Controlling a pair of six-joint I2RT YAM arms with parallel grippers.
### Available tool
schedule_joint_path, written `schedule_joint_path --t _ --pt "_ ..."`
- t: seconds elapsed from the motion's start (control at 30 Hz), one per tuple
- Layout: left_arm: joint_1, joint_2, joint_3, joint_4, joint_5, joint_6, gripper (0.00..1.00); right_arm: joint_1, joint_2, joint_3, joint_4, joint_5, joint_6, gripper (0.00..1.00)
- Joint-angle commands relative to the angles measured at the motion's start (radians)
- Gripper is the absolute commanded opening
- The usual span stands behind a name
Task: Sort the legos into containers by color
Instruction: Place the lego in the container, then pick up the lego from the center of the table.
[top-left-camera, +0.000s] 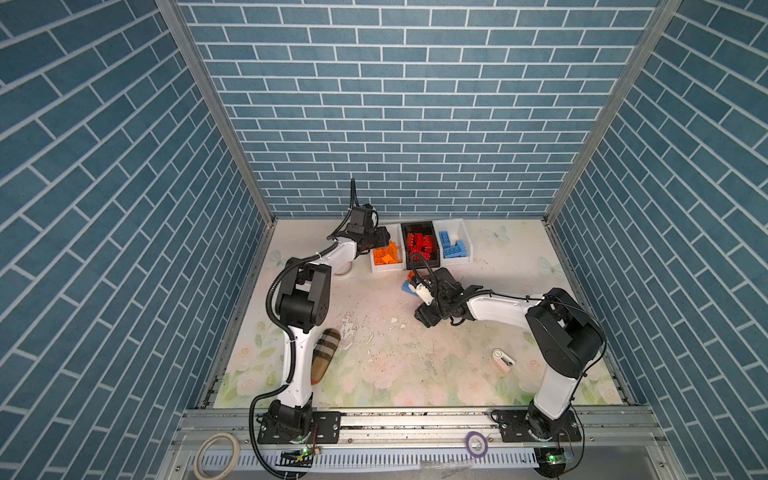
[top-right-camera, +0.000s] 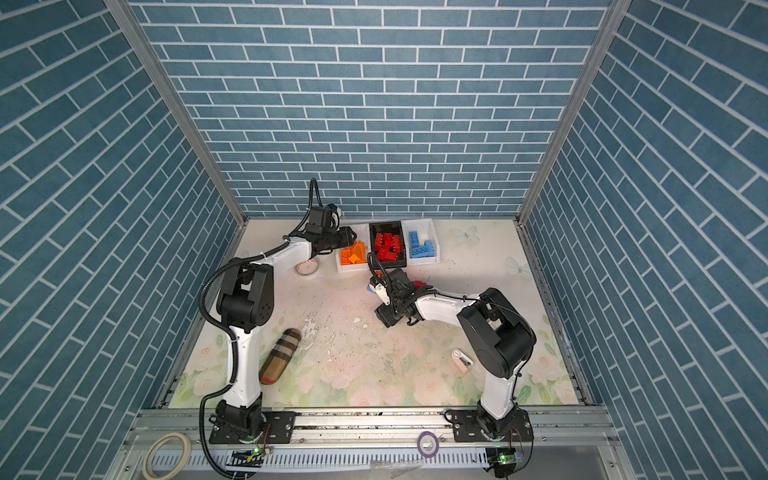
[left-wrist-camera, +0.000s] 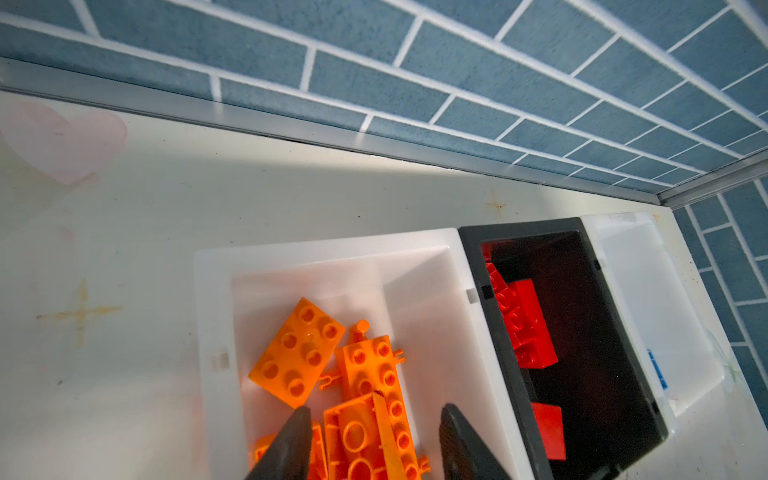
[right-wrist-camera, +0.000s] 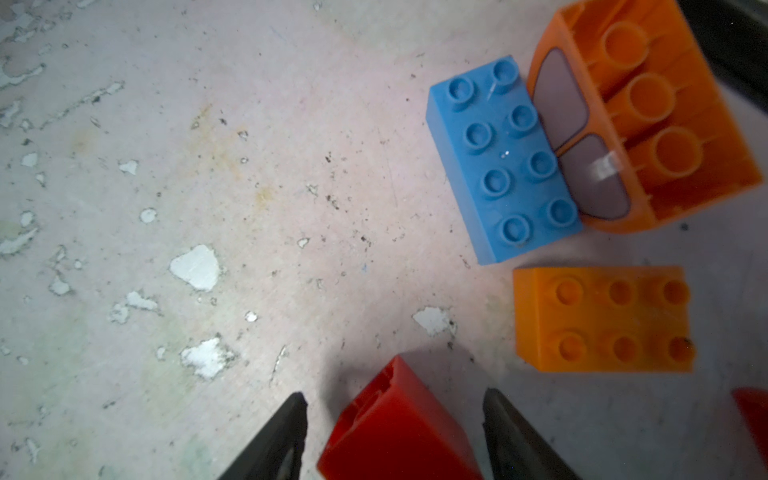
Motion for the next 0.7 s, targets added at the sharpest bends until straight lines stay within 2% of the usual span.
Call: schedule_joint_path --t 0.0,0.47,0.67 --pt "-0.011 -0.088 -0.083 0.007 -0.018 0.014 0.52 0.007 -0.001 0.009 -0.032 0.023 -0.049 0.64" --pt "-0.041 -0.356 -0.476 0.134 -0.01 0.021 0.53 0.012 0.002 0.01 -0.039 0.01 -0.035 0.4" --pt "-0.059 -0.447 -0.595 0.164 -0.008 0.041 0.53 0.011 -0.017 0.014 -0.019 -0.007 -0.021 0.36"
